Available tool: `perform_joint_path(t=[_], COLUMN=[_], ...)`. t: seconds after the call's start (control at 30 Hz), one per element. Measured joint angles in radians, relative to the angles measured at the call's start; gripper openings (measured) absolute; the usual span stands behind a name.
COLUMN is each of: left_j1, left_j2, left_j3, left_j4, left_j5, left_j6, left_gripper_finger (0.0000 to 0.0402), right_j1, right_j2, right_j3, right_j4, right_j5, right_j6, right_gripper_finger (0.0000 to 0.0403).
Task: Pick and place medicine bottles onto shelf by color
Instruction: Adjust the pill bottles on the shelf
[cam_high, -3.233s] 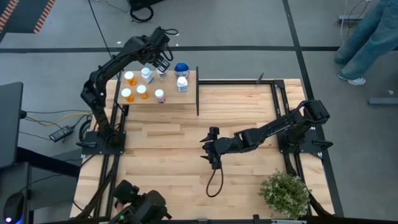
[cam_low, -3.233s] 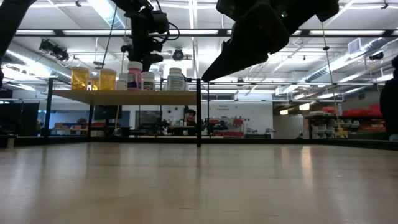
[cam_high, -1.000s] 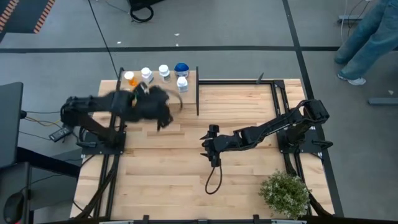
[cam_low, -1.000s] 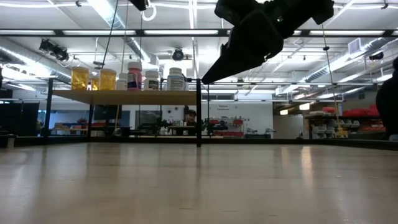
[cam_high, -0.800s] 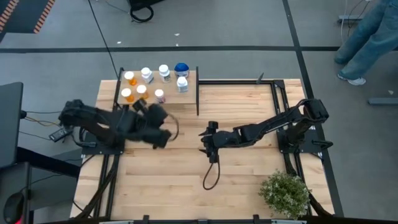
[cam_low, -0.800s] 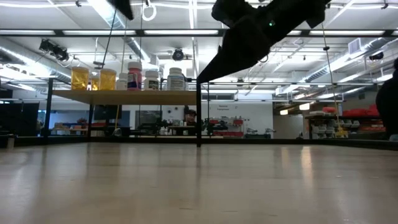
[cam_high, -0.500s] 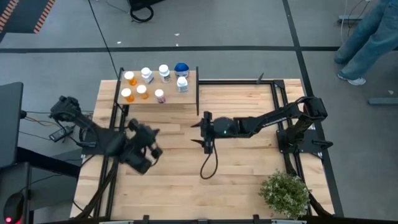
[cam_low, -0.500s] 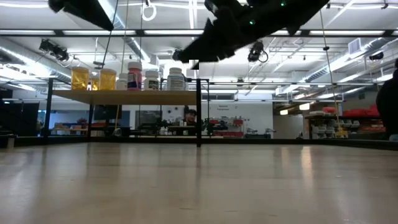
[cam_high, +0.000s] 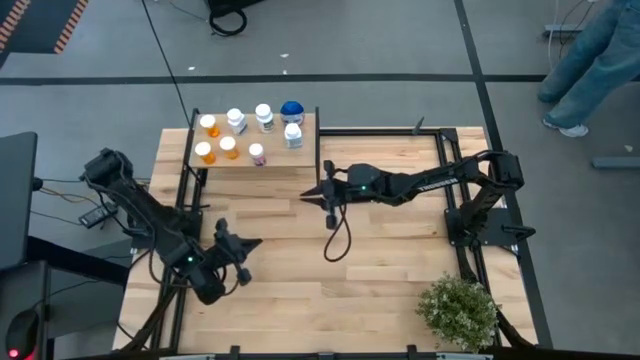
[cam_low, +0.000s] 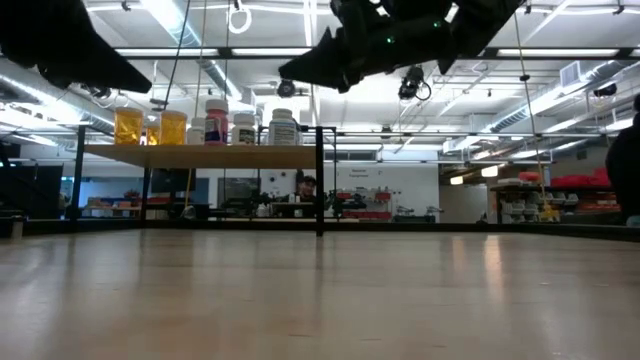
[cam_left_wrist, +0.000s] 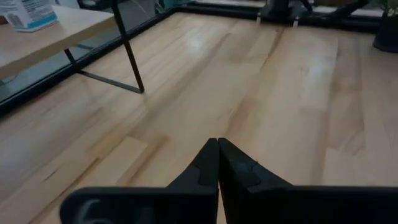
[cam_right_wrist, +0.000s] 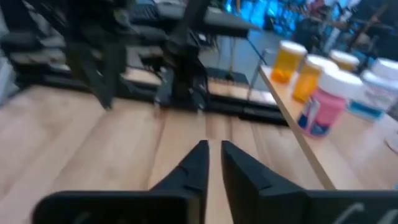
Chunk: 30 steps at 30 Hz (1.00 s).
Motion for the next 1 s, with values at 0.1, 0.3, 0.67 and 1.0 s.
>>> perform_joint_path(t=[0.1,0.3,0.67,1.0], left_j1=[-0.005,0.072,0.437,0.615], left_j2=[0.0,-0.022,-0.036,-0.036], left_j3=[-0.06,-0.127,-0.135,-0.136], left_j4=[0.075,0.078,0.078,0.283], left_j5=[-0.043,-0.18,-0.217,-0.14], left_j6=[-0.001,-0.033,-0.042,0.211], left_gripper_finger=[0.0005,0.0003,0.0002,0.0002], right_j1=[-0.005,-0.008,0.04,0.058], right_j2=[0.0,0.0,0.0,0.0], right_j3=[0.0,0.0,0.0,0.0], right_j4=[0.021,0.019,-0.023,-0.079], right_j5=[-0.043,-0.048,-0.048,-0.048], right_j6=[0.001,0.048,0.054,0.007], right_gripper_finger=[0.003,0.0027,0.0027,0.0027])
